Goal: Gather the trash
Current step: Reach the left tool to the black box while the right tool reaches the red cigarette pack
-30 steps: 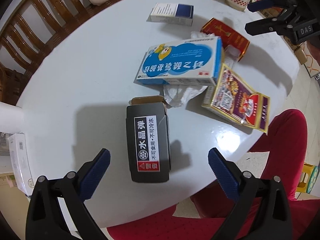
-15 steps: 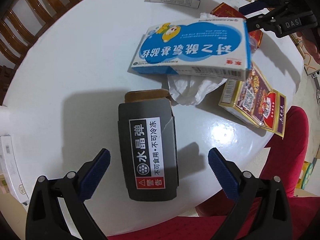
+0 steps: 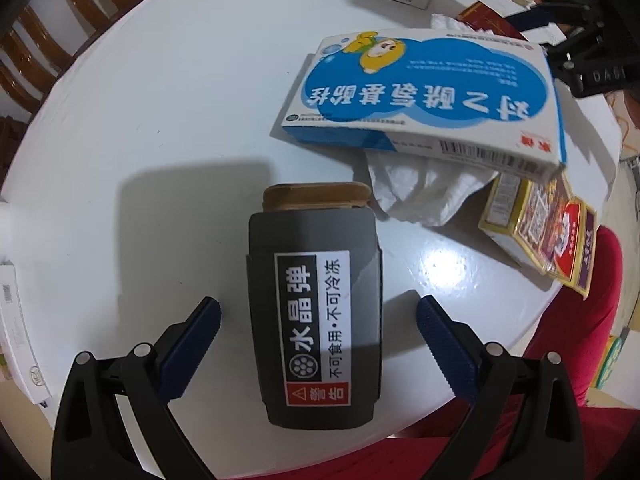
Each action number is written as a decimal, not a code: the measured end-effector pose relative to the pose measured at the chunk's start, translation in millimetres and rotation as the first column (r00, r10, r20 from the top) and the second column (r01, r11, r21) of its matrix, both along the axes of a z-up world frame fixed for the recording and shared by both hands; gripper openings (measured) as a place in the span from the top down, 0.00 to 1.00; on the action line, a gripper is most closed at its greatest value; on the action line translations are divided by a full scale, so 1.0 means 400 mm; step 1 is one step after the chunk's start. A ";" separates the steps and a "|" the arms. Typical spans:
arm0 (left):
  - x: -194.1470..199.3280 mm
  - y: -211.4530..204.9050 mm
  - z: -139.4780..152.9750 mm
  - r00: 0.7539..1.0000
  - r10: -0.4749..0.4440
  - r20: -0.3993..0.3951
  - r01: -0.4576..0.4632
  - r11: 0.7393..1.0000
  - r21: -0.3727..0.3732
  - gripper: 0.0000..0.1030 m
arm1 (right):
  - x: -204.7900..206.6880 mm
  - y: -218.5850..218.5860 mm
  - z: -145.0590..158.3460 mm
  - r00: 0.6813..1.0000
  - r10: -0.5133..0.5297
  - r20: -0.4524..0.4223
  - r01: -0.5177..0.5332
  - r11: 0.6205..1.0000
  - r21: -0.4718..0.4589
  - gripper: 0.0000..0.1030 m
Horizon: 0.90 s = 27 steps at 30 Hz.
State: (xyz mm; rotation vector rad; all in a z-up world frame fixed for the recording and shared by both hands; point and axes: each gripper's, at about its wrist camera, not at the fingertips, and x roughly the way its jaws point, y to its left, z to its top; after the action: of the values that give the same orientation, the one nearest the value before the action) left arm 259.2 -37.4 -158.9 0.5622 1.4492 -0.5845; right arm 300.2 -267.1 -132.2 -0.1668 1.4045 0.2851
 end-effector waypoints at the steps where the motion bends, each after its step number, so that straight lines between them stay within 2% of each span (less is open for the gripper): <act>1: 0.003 0.000 -0.003 1.000 0.005 -0.006 -0.005 1.000 -0.003 0.07 | 0.001 -0.002 0.000 1.000 -0.001 0.001 0.001 1.000 0.001 0.31; 5: 0.023 0.007 0.002 1.000 0.002 -0.005 -0.002 1.000 -0.014 0.12 | 0.005 -0.004 0.004 1.000 -0.011 0.011 0.011 1.000 0.007 0.41; 9: 0.020 0.000 0.011 1.000 0.001 0.003 -0.001 1.000 -0.021 0.20 | 0.007 -0.011 0.009 1.000 -0.022 0.013 0.022 1.000 0.012 0.42; 14: 0.019 0.001 0.034 1.000 0.029 0.009 -0.029 0.999 -0.028 0.49 | 0.016 -0.005 0.014 0.999 -0.050 0.021 0.050 0.999 0.003 0.43; 23: 0.025 0.009 0.041 0.997 0.079 0.007 -0.078 0.996 -0.035 0.50 | -0.006 -0.009 0.041 0.993 -0.104 0.054 0.105 0.994 -0.003 0.43; 27: 0.007 0.040 0.051 0.994 0.102 0.039 -0.100 0.994 -0.041 0.50 | -0.035 -0.032 0.071 0.989 -0.130 0.075 0.129 0.992 0.008 0.43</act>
State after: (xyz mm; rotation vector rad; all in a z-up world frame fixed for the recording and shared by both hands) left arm 262.1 -21.3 -138.4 0.4645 1.4160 -0.5177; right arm 286.4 -279.9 -103.9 -0.0827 1.3342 0.1716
